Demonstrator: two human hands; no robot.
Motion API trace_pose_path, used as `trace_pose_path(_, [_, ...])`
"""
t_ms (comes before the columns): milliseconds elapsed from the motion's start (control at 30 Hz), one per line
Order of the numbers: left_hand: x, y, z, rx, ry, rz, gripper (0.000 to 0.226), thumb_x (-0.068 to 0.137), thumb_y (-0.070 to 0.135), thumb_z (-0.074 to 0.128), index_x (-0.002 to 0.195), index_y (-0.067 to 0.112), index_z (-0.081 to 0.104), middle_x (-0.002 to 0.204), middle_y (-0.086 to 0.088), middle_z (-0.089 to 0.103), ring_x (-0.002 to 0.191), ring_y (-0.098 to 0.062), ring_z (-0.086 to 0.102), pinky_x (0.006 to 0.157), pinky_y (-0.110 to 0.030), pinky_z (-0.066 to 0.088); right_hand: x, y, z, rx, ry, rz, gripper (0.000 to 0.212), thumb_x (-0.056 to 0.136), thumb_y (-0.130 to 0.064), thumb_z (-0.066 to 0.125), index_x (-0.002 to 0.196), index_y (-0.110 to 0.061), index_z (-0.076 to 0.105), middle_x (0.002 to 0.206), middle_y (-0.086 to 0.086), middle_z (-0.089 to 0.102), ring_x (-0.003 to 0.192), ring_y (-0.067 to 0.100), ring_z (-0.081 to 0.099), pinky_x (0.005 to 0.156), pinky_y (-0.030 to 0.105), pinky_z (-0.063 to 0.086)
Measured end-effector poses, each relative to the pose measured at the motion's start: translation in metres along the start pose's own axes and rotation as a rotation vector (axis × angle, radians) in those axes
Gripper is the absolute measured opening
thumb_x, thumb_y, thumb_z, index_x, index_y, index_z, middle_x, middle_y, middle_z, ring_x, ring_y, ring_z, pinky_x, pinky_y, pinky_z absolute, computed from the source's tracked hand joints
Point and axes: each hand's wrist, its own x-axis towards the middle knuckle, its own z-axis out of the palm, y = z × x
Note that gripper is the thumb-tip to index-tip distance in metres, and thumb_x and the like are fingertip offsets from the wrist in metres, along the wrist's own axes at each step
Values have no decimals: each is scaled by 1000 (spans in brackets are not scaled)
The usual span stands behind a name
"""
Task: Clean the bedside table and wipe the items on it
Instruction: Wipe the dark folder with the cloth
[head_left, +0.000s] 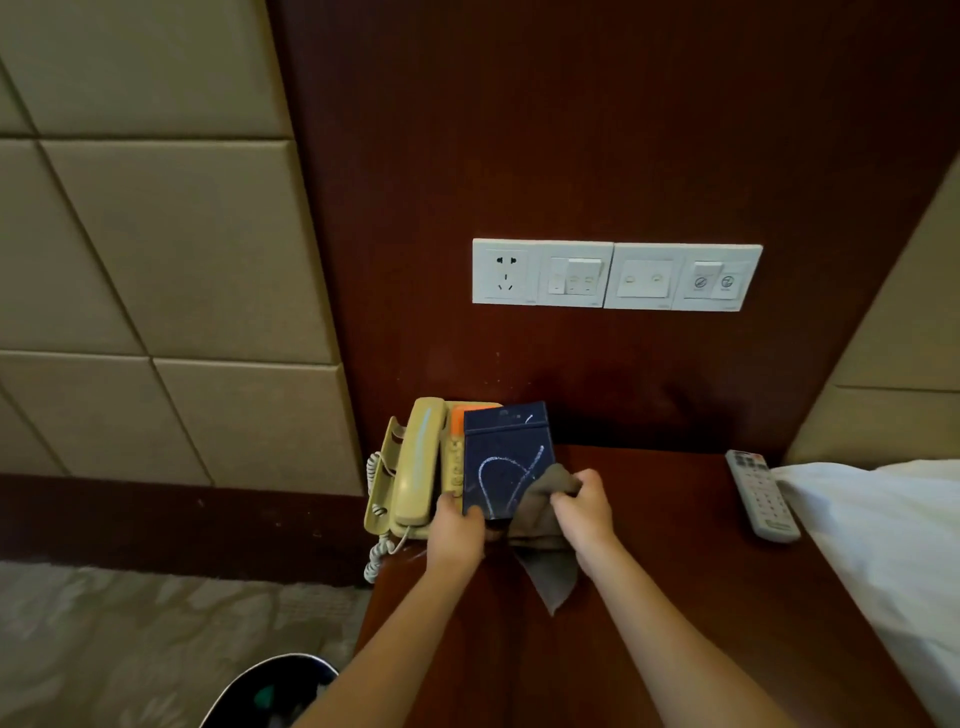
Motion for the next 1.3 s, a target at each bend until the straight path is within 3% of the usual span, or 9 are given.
trace_pose_path(167, [-26, 17, 16, 90, -47, -39, 26, 99, 21, 39, 112, 3, 54, 109, -23, 62, 86, -30, 57, 79, -39, 47, -14, -5, -57, 93, 5, 18, 12, 94, -5, 47, 105, -10, 45, 97, 6, 52, 84, 15, 51, 63, 29, 41])
trace_pose_path(233, [-40, 31, 27, -64, -115, -144, 26, 101, 24, 38, 111, 6, 53, 116, -20, 58, 100, -32, 56, 89, -44, 47, -25, -8, -80, 83, -24, 11, 14, 95, -6, 48, 109, -10, 46, 98, 5, 52, 85, 14, 51, 62, 26, 41])
trace_pose_path(367, [-68, 59, 34, -654, -239, -332, 30, 102, 17, 36, 128, 7, 48, 120, -14, 55, 102, -30, 55, 79, -41, 47, -52, -13, -123, 64, -92, -9, 14, 96, -9, 49, 109, -13, 50, 105, 6, 55, 93, 16, 55, 66, 25, 43])
trace_pose_path(500, [-97, 78, 26, -772, -289, -300, 36, 103, 23, 36, 131, 5, 49, 110, -17, 62, 93, -33, 59, 77, -44, 46, -78, -27, -157, 33, -194, -78, 16, 95, -9, 52, 106, -19, 54, 113, 6, 59, 103, 19, 58, 88, 34, 49])
trace_pose_path(600, [-123, 91, 16, -808, -277, -255, 33, 102, 29, 40, 124, 7, 53, 95, -16, 63, 82, -32, 60, 63, -40, 46, -100, -42, -172, -50, -243, -157, 13, 94, -12, 55, 104, -20, 55, 109, 4, 60, 102, 17, 58, 86, 32, 47])
trace_pose_path(767, [-160, 118, -1, -839, -295, -109, 35, 101, 35, 39, 120, 10, 57, 106, -16, 65, 88, -31, 62, 65, -39, 47, -133, -79, -194, -182, 203, -426, 8, 91, -15, 58, 95, -17, 52, 83, -5, 56, 82, 14, 56, 65, 21, 41])
trace_pose_path(933, [-197, 153, -10, -795, -363, 72, 32, 102, 33, 38, 118, 12, 55, 115, -16, 65, 102, -33, 63, 91, -51, 48, -162, -128, -198, -55, 553, -628, 17, 92, -20, 60, 105, -17, 49, 99, 2, 55, 87, 18, 56, 59, 19, 38])
trace_pose_path(1133, [-233, 189, -21, -784, -448, 241, 31, 102, 30, 39, 115, 8, 57, 115, -17, 65, 105, -34, 62, 96, -52, 46, -183, -148, -170, -453, 734, -863, 28, 85, -12, 64, 112, -12, 56, 115, 10, 56, 104, 29, 55, 79, 38, 46])
trace_pose_path(1300, [-233, 201, -39, -911, -431, 311, 34, 103, 22, 37, 124, 2, 54, 121, -22, 62, 110, -35, 60, 93, -44, 48, -205, -131, -149, -562, 378, -993, 45, 101, -25, 35, 146, -21, 35, 155, 0, 30, 144, 18, 23, 118, 33, 17])
